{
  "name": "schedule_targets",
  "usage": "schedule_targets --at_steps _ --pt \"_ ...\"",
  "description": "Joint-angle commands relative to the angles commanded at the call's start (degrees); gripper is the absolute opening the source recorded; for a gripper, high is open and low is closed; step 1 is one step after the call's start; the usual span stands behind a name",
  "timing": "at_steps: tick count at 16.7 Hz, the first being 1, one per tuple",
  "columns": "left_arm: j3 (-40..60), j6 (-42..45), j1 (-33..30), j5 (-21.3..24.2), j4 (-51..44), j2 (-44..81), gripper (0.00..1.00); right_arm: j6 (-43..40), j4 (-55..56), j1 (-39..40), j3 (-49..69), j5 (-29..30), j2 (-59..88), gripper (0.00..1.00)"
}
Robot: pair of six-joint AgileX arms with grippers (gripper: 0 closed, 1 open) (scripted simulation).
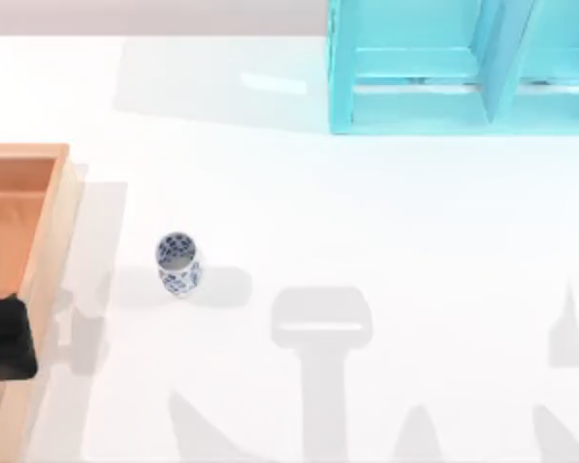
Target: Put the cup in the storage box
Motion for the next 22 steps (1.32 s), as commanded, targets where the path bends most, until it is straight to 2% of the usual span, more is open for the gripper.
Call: schedule_targets --at_steps 6,13,18,22 --pt "24.7 -7.2 -5.8 -1.2 -20.2 29.2 1.0 0.0 0.0 0.0 0.0 0.0 0.0 1.0" --pt "58.3 -15.9 -14.8 0.1 -40.6 62.0 1.0 0.0 0.0 0.0 0.0 0.0 0.0 1.0" --pt "77.6 -20.0 -20.8 2.0 -50.5 79.8 1.0 0.0 0.0 0.0 0.0 0.0 0.0 1.0" --pt "86.1 -21.4 -23.7 3.1 -54.4 87.5 1.0 0.0 0.0 0.0 0.0 0.0 0.0 1.0"
